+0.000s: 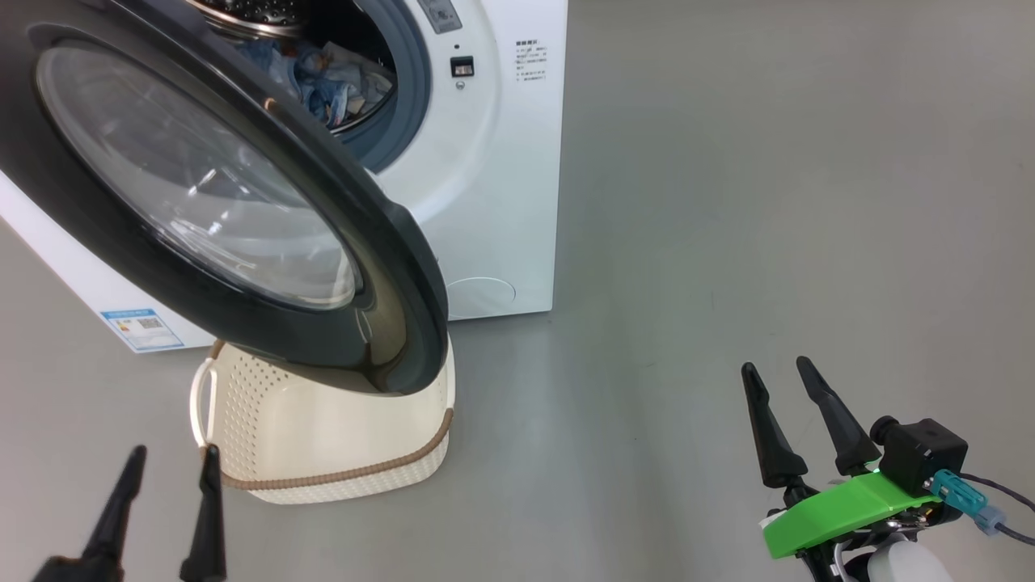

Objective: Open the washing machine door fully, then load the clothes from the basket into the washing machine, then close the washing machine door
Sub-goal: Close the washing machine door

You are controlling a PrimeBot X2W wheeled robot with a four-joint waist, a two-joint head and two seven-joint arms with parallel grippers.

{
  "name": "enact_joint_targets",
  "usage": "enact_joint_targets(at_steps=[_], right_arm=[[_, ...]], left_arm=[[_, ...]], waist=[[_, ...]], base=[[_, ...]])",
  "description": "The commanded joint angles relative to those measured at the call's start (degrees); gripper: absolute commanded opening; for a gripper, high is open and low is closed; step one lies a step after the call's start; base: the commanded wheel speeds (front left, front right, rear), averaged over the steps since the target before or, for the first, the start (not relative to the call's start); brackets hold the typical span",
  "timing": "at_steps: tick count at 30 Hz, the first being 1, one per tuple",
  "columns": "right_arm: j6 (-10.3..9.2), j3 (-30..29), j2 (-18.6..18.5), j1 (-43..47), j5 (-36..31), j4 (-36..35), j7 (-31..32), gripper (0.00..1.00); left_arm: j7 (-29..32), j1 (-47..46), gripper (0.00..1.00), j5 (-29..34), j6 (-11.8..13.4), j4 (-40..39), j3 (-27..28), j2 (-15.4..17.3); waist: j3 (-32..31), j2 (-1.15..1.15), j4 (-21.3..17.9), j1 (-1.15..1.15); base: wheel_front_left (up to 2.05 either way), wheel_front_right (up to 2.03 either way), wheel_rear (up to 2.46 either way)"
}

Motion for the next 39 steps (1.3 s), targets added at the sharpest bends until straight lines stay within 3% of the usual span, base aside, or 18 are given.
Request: enact_joint_targets(at_steps=[1,11,32,33,34,35,39], right_arm=[[0.09,1.37,-0.16,0.02,-0.6,-1.62,-0.7,1.0],[0.09,1.72,-0.09,0.11,-0.75,-1.35,-0.7,1.0],[0.09,2.19,-0.43,1.12,-0.53,-0.86,-0.7,1.0],[0.09,2.22,-0.43,1.11,-0.51,-0.85,-0.7,0.94],[0.09,2.23,-0.44,1.1,-0.51,-0.84,-0.7,0.28],[0.09,2.2,-0.46,1.11,-0.53,-0.83,-0.7,0.0],[0.09,1.64,-0.28,1.15,-0.61,-1.55,-0.7,0.0]], left_arm=[[-0.35,-0.51,1.0,1.2,-0.15,-1.86,2.26,-0.06],[-0.36,1.17,1.0,3.32,-0.36,-0.47,3.38,-2.87],[-0.36,1.88,1.0,3.53,-0.73,1.34,5.2,-4.1],[-0.36,1.89,1.0,3.52,-0.75,1.39,5.2,-4.12],[-0.36,1.87,1.0,3.47,-0.77,1.41,5.21,-4.15],[-0.36,1.87,1.0,3.44,-0.79,1.41,5.2,-4.17],[-0.36,1.79,1.0,3.15,-0.85,1.41,5.26,-4.24]], waist=[[-0.07,0.0,-0.03,0.0],[-0.87,0.0,-0.23,0.0],[-2.5,0.0,0.47,0.0],[-2.5,0.0,0.48,0.0],[-2.52,0.0,0.5,0.0],[-2.55,0.0,0.53,0.0],[-2.48,0.0,0.61,0.0]], base=[[0.0,0.0,0.0],[0.0,0.0,0.0],[0.0,0.0,0.0],[0.0,0.0,0.0],[0.0,0.0,0.0],[0.0,0.0,0.0],[0.0,0.0,0.0]])
